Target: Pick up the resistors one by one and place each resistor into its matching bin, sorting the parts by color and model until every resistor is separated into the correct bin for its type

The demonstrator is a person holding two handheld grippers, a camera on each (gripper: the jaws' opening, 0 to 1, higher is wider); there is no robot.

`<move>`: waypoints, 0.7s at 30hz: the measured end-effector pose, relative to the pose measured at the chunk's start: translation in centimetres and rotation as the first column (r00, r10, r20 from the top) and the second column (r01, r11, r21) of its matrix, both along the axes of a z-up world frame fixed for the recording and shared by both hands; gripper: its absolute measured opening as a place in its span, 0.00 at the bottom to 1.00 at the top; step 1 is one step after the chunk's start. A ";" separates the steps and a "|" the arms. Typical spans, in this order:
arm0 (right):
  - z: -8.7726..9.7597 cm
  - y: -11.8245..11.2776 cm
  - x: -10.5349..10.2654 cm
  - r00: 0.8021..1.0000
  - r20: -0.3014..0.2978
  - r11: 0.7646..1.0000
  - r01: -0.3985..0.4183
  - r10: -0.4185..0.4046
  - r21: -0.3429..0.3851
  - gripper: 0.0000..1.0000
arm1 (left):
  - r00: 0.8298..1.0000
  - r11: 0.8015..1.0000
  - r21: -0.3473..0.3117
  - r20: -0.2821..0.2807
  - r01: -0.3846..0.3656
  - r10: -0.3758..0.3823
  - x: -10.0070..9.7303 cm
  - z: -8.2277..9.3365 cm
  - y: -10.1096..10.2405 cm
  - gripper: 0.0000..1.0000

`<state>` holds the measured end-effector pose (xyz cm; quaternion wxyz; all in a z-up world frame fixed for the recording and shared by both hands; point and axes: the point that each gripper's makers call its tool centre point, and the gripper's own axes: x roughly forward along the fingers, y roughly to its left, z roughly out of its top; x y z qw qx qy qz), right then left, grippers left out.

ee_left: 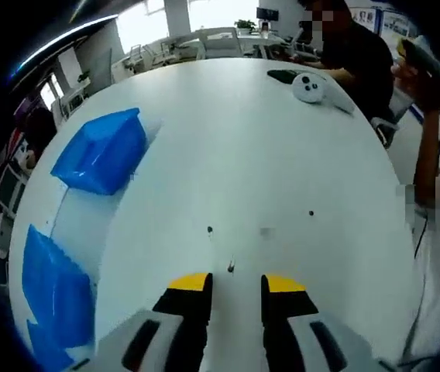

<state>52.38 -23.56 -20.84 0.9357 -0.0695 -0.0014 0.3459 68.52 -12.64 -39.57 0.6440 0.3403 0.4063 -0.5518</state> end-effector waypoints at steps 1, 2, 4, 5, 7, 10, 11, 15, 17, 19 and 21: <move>0.0 0.0 0.0 1.000 0.000 1.000 0.002 -0.002 0.001 0.40 | 1.000 1.000 0.010 -0.028 0.008 -0.008 -0.2 -0.1 0.0 0.27; 0.0 -0.1 0.0 1.000 -0.001 1.000 0.002 -0.002 0.001 0.40 | 1.000 1.000 0.008 -0.024 0.000 0.000 0.1 -0.1 -0.1 0.24; -0.1 -0.1 0.1 1.000 -0.002 1.000 0.003 -0.003 0.000 0.40 | 0.999 1.000 0.019 -0.037 -0.019 0.020 0.5 -0.1 -0.1 0.20; -0.1 0.0 0.1 1.000 -0.003 1.000 0.003 -0.003 0.000 0.40 | 0.999 0.999 0.020 -0.039 -0.027 0.027 0.8 -0.1 -0.1 0.18; -0.2 0.1 0.0 1.000 -0.003 1.000 0.000 0.000 0.001 0.40 | 0.997 0.998 0.022 -0.052 -0.052 0.053 1.0 -0.2 -0.1 0.14; -0.2 0.2 0.0 1.000 -0.001 1.000 -0.005 0.005 -0.001 0.40 | 0.993 0.997 0.020 -0.090 -0.072 0.073 0.1 -0.3 -0.3 0.05; -0.2 0.2 0.0 1.000 -0.001 1.000 -0.005 0.005 0.001 0.40 | 0.992 0.996 0.022 -0.089 -0.085 0.086 0.1 -0.3 -0.2 0.05; -0.3 0.1 0.1 1.000 -0.007 1.000 -0.001 0.001 0.000 0.40 | 0.987 0.992 0.033 -0.104 -0.119 0.122 -0.1 -0.3 -0.2 0.04; -0.3 0.1 0.1 1.000 -0.007 1.000 -0.004 0.004 0.002 0.40 | 0.988 0.993 0.029 -0.093 -0.118 0.121 -0.2 -0.1 -0.1 0.03; -0.3 0.1 0.0 1.000 -0.006 1.000 -0.003 0.003 0.001 0.40 | 0.989 0.993 0.010 -0.093 -0.115 0.116 -0.3 0.4 -0.1 0.03; -0.2 0.0 0.0 1.000 -0.005 1.000 0.001 -0.001 0.003 0.40 | 0.989 0.992 -0.026 -0.088 -0.123 0.120 -0.5 1.5 -0.1 0.03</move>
